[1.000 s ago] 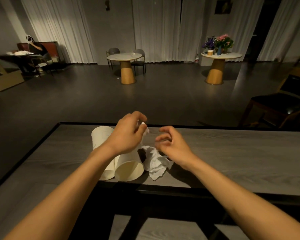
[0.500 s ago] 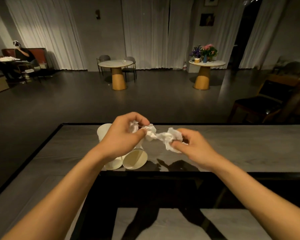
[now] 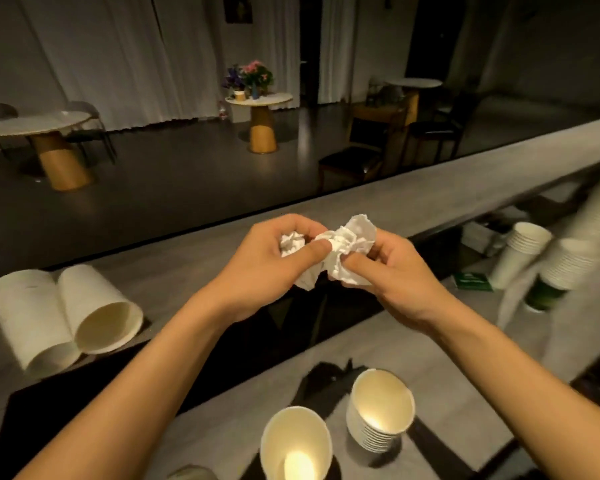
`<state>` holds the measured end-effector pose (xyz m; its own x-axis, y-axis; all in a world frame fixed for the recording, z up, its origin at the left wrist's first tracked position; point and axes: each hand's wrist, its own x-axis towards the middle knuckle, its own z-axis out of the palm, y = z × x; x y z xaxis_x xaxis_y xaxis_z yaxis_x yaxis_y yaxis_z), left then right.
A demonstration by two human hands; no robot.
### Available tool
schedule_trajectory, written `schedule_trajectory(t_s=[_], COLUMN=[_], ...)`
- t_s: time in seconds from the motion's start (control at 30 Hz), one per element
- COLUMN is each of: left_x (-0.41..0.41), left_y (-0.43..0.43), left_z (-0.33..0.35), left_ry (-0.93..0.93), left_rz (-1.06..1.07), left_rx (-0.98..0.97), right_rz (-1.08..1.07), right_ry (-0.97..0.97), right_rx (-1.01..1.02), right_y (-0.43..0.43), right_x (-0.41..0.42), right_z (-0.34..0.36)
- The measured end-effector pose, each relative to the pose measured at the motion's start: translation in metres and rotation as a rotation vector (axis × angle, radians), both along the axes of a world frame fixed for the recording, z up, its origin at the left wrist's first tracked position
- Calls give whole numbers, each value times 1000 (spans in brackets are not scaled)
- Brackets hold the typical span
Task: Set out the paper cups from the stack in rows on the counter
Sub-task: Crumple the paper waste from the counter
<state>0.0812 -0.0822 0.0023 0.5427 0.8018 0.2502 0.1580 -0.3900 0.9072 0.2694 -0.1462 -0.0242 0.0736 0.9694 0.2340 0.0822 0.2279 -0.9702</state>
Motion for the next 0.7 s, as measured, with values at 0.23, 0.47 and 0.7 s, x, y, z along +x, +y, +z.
schedule_trajectory(t_s=[0.23,0.47,0.7], left_x=[158,336,493], left_y=[-50,-125,-210], left_z=[-16,-59,-167], left_ry=[116,183,316], left_rz=[-271,-472,-641], left_rx=[47,-9,-257], right_rz=[-277,-518,-756], right_ry=[17,147,340], right_rx=[-52,-145,-326], right_y=[-94,-200,-306], right_x=[133,279,397], right_z=[-25,-70,-173])
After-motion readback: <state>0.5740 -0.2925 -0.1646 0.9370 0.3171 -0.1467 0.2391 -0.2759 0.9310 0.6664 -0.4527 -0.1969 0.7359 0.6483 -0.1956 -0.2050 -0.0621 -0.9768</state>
